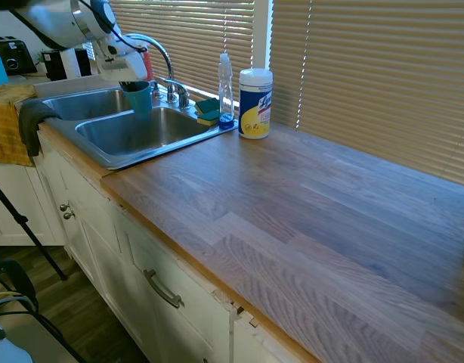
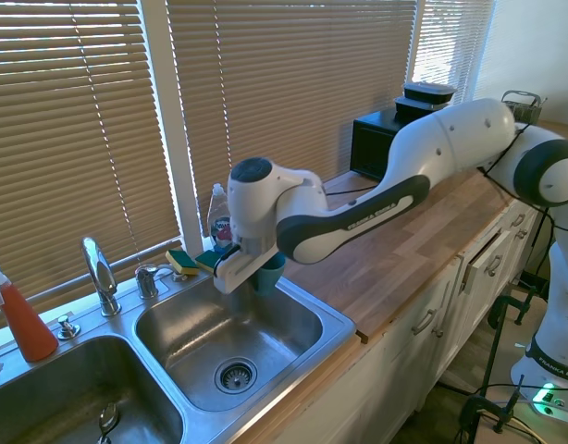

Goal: Put the mug in the sink

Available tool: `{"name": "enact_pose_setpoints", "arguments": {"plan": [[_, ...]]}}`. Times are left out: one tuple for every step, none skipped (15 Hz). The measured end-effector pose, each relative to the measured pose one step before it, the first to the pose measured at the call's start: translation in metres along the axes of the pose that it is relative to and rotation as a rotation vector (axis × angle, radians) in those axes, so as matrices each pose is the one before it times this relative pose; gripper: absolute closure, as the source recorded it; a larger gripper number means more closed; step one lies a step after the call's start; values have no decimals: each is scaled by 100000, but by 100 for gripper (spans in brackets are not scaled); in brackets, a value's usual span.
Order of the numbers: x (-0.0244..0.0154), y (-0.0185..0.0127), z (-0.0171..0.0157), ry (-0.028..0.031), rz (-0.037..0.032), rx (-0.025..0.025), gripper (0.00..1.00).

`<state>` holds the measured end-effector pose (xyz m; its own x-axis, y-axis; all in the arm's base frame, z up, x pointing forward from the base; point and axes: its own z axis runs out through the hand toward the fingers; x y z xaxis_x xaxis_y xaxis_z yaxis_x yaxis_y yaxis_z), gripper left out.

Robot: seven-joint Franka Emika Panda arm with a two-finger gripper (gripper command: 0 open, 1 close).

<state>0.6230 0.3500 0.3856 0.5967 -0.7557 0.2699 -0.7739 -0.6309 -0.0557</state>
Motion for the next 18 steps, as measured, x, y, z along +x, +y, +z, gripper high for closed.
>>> {"name": "enact_pose_setpoints", "arguments": {"plan": [[-313, -1094, 2504, -386, -820, -1100, 100], [-92, -990, 2319, -68, -236, -455, 100], [-32, -954, 2257, 328, 156, -399, 100], [99, -761, 1769, 777, 463, -444, 100], [143, -664, 1416, 588, 659, -133, 100], [-1, -600, 1310, 162, 412, -270, 100], [-145, -451, 1356, -307, 29, -851, 100], [-246, -366, 1495, -728, -339, -983, 100], [-298, -329, 1660, -901, -356, -992, 100], [-264, -274, 1589, -1062, -222, -719, 100], [-192, -220, 1462, -1143, -33, -729, 100], [-29, -178, 1084, -864, 118, -708, 100], [32, -138, 910, -960, 25, -856, 100], [-5, -71, 909, -1181, 98, -839, 100], [-10, -105, 828, -912, 276, -301, 0], [-73, -105, 738, -777, 503, -151, 0], [-77, -80, 546, -482, 359, -136, 0], [85, -104, 41, -44, -76, 54, 0]]}}
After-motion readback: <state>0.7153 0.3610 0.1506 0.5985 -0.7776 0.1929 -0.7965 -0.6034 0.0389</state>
